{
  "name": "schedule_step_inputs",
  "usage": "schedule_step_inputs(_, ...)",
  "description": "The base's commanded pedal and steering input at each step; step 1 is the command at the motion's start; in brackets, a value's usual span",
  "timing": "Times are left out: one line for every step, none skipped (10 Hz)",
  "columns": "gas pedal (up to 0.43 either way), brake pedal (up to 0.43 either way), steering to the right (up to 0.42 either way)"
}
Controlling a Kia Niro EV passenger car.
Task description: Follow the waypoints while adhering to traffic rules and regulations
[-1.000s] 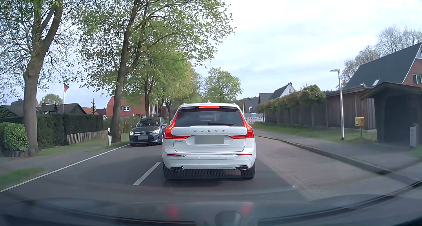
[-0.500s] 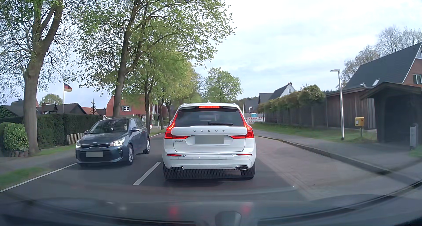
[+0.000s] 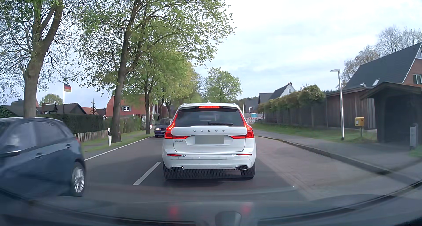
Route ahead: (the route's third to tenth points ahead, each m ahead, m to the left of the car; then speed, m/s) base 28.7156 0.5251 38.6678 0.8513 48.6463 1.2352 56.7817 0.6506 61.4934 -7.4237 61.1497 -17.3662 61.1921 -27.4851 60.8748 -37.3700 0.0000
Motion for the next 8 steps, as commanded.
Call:
schedule_step_inputs(0.0,0.238,-0.001)
schedule_step_inputs(0.0,0.238,-0.001)
schedule_step_inputs(0.0,0.238,-0.001)
schedule_step_inputs(0.0,0.238,-0.001)
schedule_step_inputs(0.0,0.232,-0.001)
schedule_step_inputs(0.0,0.238,-0.001)
schedule_step_inputs(0.0,0.238,-0.001)
schedule_step_inputs(0.0,0.238,-0.001)
